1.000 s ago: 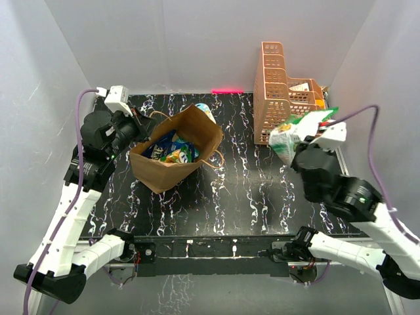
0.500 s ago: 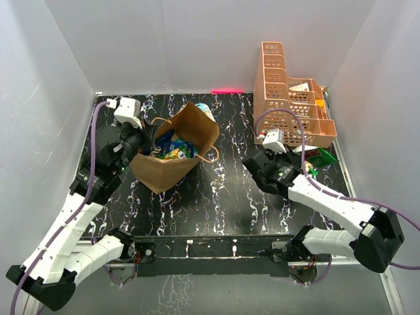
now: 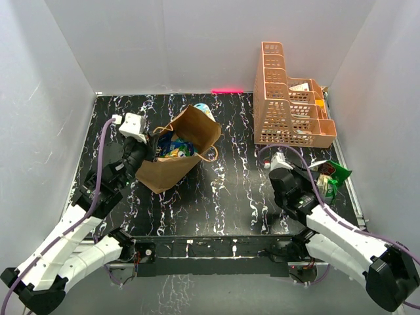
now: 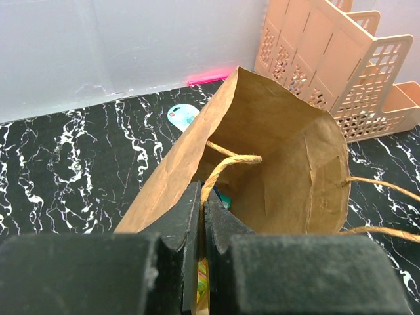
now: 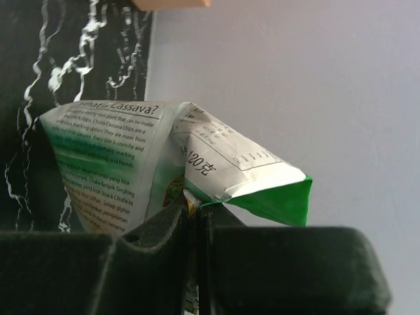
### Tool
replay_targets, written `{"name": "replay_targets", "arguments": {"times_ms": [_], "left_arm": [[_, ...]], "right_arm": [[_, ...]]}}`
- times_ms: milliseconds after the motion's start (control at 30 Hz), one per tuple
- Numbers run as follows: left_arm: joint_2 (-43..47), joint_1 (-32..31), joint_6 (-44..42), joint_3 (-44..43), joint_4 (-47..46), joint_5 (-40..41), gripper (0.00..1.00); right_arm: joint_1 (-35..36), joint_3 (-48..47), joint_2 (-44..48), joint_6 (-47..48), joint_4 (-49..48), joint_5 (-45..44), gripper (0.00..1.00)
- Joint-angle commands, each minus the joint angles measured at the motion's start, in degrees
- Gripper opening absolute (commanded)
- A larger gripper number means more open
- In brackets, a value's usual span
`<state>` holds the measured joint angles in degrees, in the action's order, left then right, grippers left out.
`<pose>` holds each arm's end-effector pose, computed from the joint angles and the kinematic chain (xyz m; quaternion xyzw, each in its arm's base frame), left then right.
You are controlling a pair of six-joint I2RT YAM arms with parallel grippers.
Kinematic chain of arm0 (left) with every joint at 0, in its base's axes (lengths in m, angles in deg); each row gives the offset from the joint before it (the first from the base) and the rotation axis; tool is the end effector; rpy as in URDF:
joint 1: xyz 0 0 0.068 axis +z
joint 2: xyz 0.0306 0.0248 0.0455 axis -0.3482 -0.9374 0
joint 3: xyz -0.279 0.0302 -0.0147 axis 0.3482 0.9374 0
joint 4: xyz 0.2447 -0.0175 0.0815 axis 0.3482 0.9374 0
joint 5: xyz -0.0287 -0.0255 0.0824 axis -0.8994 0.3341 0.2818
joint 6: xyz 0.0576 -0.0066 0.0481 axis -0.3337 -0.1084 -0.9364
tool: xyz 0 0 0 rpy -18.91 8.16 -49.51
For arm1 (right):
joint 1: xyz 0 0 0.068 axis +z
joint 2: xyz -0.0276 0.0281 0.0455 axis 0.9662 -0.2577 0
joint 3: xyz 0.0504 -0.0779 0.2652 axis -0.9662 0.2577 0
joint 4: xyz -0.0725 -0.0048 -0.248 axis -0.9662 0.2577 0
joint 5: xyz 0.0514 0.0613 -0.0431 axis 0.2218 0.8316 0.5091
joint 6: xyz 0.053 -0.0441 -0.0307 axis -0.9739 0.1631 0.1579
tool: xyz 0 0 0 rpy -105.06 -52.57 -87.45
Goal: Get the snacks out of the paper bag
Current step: Place the snack at the center of the board.
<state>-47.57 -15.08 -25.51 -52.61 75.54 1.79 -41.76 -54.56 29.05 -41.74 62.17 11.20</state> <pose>0.1626 -0.0964 0.4137 0.0971 0.6813 -0.1628 0.7071 0.1641 0.0372 0.2042 -0.2650 0.7375 -0.5324 0.3201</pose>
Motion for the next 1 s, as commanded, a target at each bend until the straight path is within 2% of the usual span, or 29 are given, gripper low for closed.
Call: {"name": "replay_targets", "arguments": {"times_ms": [0,67,100,167,200,267,367,467,533,700,767,800,900,967], "left_arm": [[2.0,-1.2,-1.1,1.8,-3.8,1.0,0.0],[1.9,-1.2,-1.0,2.0,-3.7,0.8,0.0],[1.9,-1.2,-1.0,2.0,-3.7,0.9,0.0],[1.8,-1.1,-1.1,2.1,-3.6,1.2,0.0],[1.7,-1.0,-1.1,2.1,-3.5,1.4,0.0],[1.4,-0.7,-1.1,2.1,-3.2,1.5,0.0],[1.3,0.0,-0.9,2.3,-3.1,1.6,0.0],[1.3,0.4,-0.8,2.6,-3.2,1.9,0.0],[1.2,0.4,-0.8,2.7,-3.3,2.1,0.0],[0.8,0.5,-0.5,3.1,-3.6,1.8,0.0],[0.6,0.5,-0.4,3.1,-3.5,1.8,0.0],[0.5,0.6,-0.4,3.3,-3.5,1.8,0.0],[0.7,0.7,-0.2,3.8,-3.9,2.1,0.0],[1.0,0.8,-0.2,4.0,-4.0,2.2,0.0]], "right_arm": [[0.3,-5.7,-0.4,2.3,13.2,12.6,0.07],[3.9,-10.4,-5.4,-4.4,17.1,16.8,0.12],[7.0,-13.2,-8.1,-7.7,20.6,19.6,0.25],[13.1,-20.5,-13.5,-14.4,24.8,28.0,0.59],[15.0,-23.2,-16.3,-16.3,26.5,32.0,0.68],[18.2,-26.8,-20.5,-18.3,29.3,38.0,0.71],[21.2,-30.4,-22.6,-21.4,31.7,41.8,0.91],[21.2,-33.2,-20.8,-26.4,33.2,45.4,0.97],[21.1,-33.7,-19.7,-30.8,32.5,42.8,0.98],[21.1,-34.2,-20.3,-43.5,29.5,27.0,1.0],[20.2,-37.3,-23.8,-53.0,32.3,17.2,1.0],[18.2,-39.9,-25.4,-56.9,33.6,16.1,0.99],[11.6,-45.0,-27.7,-66.3,33.2,21.7,1.0],[6.9,-44.0,-27.1,-72.1,30.5,29.0,0.99]]}}
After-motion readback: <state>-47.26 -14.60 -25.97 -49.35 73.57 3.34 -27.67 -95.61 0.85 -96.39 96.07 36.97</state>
